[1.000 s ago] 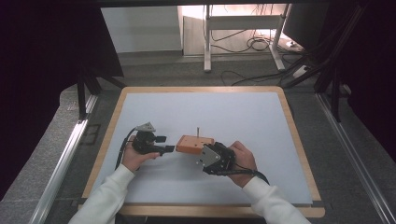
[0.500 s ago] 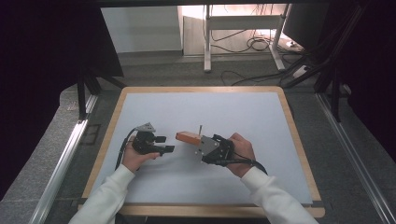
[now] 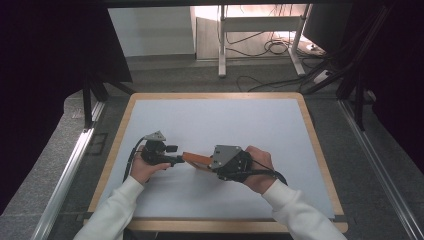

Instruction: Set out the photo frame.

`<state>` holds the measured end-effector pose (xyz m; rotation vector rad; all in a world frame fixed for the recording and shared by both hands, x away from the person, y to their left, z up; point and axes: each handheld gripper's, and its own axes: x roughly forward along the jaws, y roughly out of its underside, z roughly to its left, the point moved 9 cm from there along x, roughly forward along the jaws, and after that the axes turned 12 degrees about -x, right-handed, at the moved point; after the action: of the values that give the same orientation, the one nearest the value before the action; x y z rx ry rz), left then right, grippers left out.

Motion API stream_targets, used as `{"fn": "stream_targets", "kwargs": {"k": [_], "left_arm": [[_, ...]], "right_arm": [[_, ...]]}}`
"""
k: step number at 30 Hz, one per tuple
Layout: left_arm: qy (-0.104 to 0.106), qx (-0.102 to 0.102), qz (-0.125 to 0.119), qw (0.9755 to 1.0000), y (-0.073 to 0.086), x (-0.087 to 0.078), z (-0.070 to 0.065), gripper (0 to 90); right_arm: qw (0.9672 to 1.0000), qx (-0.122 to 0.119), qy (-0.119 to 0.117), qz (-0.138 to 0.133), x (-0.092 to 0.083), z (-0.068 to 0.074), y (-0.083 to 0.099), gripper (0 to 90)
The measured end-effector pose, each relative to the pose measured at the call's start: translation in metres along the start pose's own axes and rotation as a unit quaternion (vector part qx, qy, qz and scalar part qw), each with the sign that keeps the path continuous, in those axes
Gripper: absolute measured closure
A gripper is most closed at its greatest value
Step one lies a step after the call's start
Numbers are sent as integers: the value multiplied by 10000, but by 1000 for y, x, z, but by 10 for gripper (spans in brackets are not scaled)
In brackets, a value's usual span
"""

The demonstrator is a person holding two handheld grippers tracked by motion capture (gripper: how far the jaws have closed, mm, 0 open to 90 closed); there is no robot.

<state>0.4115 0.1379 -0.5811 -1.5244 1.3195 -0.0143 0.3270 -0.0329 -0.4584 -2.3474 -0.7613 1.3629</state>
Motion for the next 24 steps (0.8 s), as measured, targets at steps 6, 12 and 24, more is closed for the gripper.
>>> {"fn": "stream_targets", "kwargs": {"k": [6,12,24], "left_arm": [[-11,-5,12,10000,0,1,0,309],[-24,18,53,10000,2,4,0,308],[-10,41,85,10000,3,6,-2,303]], "right_arm": [[9998,182,-70,-93,-3,-5,7,691],[9971,656,246,-312,1,-30,24,675],[9914,1150,566,-281,13,-58,43,569]]}}
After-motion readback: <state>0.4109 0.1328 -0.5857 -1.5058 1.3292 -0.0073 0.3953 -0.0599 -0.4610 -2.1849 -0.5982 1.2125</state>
